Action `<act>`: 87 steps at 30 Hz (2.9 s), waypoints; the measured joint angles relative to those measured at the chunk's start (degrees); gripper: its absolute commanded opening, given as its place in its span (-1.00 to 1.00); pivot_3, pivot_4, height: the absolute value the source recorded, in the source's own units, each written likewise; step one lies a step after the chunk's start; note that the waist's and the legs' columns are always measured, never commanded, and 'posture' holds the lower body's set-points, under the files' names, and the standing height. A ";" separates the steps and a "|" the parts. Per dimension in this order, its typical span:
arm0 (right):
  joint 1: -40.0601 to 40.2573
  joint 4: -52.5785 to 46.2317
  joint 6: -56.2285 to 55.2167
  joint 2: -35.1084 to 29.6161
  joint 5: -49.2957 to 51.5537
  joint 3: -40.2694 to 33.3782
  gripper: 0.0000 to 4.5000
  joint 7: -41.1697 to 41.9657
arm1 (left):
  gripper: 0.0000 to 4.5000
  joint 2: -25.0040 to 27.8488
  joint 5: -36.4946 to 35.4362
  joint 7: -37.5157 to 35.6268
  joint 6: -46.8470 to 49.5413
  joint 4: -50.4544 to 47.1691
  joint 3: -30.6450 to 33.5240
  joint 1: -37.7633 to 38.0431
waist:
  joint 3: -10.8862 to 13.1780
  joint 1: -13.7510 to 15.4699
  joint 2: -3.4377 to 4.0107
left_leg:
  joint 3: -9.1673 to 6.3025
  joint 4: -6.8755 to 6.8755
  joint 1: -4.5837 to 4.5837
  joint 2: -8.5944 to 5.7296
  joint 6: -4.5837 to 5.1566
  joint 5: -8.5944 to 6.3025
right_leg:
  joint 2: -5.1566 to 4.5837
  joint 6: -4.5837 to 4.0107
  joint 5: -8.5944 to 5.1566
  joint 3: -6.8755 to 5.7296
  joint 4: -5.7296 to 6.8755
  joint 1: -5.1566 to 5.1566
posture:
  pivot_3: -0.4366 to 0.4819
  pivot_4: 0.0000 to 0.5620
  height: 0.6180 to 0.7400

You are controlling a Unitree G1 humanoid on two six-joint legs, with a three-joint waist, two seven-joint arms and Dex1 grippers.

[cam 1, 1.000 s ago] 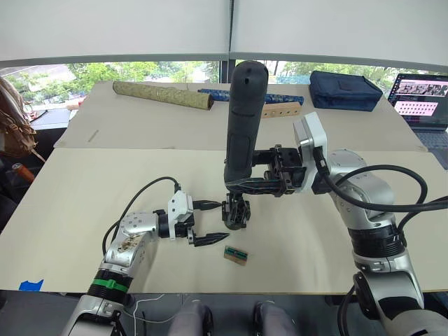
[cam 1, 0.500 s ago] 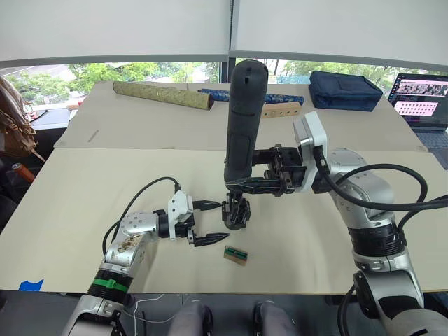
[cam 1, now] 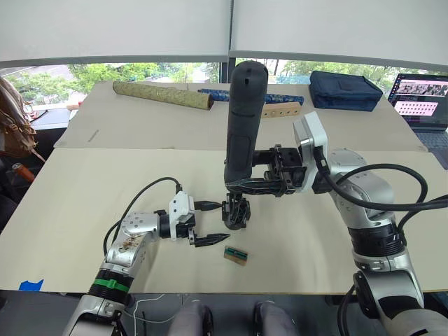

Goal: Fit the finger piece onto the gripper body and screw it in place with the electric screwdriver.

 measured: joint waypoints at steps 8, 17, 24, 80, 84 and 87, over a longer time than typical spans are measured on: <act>0.00 0.00 0.17 0.11 0.02 0.12 -0.14 -0.02 | 1.00 -0.05 0.06 0.05 0.00 0.00 0.00 0.00 | 0.00 0.00 0.00 | 0.00 0.00 0.00 0.00 0.00 0.00 | 0.00 0.00 0.00 0.00 0.00 0.00 | -0.05 -0.47 1.00; -0.39 0.00 0.33 0.11 0.03 0.58 -0.14 -0.12 | 1.00 -0.15 0.06 0.18 0.00 0.00 0.00 0.00 | 0.00 -0.02 0.00 | 0.00 0.00 0.00 0.00 0.00 0.00 | 0.00 0.00 0.00 0.00 0.01 -0.01 | -0.05 -0.47 1.00; -0.64 0.01 0.75 0.11 0.04 0.73 -0.14 -0.17 | 1.00 -0.28 0.07 0.38 0.00 0.00 0.00 0.01 | 0.00 0.00 0.00 | 0.00 0.00 0.00 0.00 0.00 0.00 | 0.00 0.00 0.00 0.00 0.01 0.00 | -0.05 -0.47 1.00; -2.98 2.55 3.04 0.11 0.50 0.92 -0.14 0.50 | 1.00 -0.54 0.14 0.94 -0.02 0.00 -0.16 0.14 | 0.00 -0.03 0.00 | 0.00 -0.01 -0.01 0.01 0.00 0.00 | 0.00 0.00 0.00 0.00 0.01 -0.01 | -0.05 -0.47 1.00; -2.98 2.55 3.40 0.10 0.65 0.92 -0.14 0.51 | 1.00 -0.54 0.14 0.99 -0.02 0.00 -0.20 0.14 | 0.00 -0.03 0.00 | 0.00 -0.01 -0.01 0.01 0.00 0.00 | 0.00 0.00 0.00 0.00 0.01 -0.01 | -0.05 -0.47 1.00; -2.98 2.55 3.50 0.09 0.69 0.92 -0.14 0.51 | 1.00 -0.54 0.14 1.08 -0.02 0.00 -0.26 0.14 | 0.00 -0.03 0.00 | 0.00 -0.01 -0.01 0.01 0.00 0.00 | 0.00 0.00 0.00 0.00 0.01 -0.01 | -0.05 -0.47 1.00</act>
